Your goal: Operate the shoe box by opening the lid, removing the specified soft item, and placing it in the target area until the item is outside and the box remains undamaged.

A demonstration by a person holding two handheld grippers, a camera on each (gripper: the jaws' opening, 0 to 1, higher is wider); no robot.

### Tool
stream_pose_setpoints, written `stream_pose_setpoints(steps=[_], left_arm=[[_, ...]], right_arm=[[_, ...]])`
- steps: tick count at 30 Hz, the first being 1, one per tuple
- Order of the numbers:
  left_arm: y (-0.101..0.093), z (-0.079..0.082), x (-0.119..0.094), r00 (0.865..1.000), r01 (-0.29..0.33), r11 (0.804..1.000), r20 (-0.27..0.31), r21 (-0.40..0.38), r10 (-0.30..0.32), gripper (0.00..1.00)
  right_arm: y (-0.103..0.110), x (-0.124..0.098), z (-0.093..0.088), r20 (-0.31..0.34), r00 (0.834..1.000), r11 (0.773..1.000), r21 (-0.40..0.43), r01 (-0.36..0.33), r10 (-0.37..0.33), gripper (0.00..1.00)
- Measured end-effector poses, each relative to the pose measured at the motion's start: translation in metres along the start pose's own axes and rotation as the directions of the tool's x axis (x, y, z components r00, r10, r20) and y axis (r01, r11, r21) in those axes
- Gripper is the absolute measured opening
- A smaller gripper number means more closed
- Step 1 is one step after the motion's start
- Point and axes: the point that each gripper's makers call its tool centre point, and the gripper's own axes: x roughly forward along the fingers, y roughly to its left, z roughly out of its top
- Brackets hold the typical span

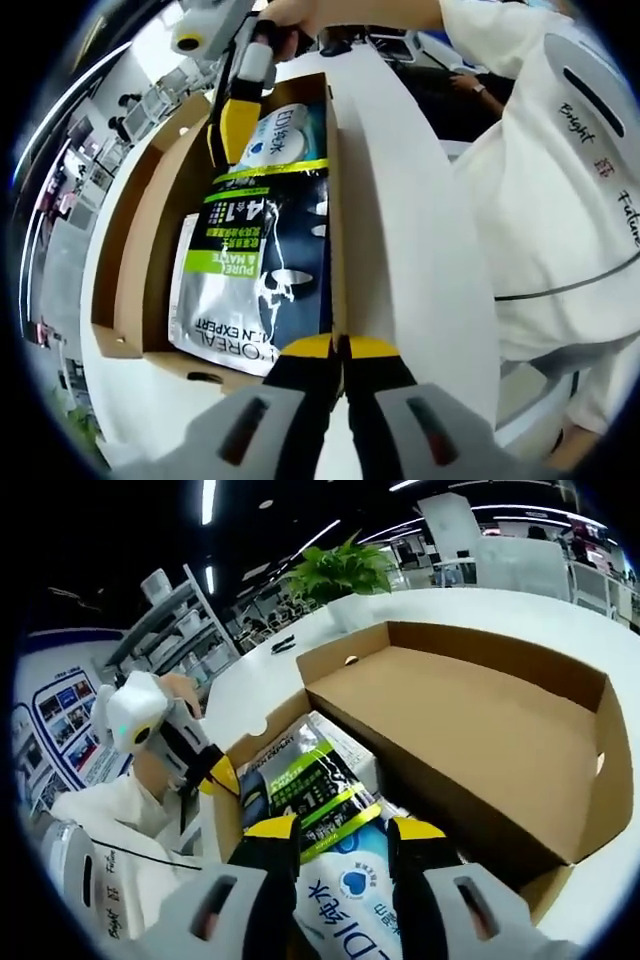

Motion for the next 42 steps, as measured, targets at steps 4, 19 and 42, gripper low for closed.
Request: stream_pose_setpoints(steps=[4, 19, 42], left_arm=[[0.000, 0.000, 0.000, 1.000, 0.003, 1.000, -0.005, 0.002, -0.003, 0.02], [0.000, 0.000, 0.000, 1.000, -0.011, 0.999, 0.002, 0.033, 0.011, 0.02], [0.000, 0.001, 0.000, 1.000, -0.018, 0.999, 0.002, 0.035, 0.018, 0.03]], right_arm=[[-0.002, -0.001, 0.004, 0.011, 1.000, 1.000, 0.016, -0.004, 0.004, 0.34], [-0.001, 0.012, -0.009, -0.021, 0.999, 0.999, 0.029, -0.025, 0.025, 0.36], [0.030, 0.000, 0.013, 0.114, 0.965, 0.930, 0.259, -0.260, 0.237, 0.15]])
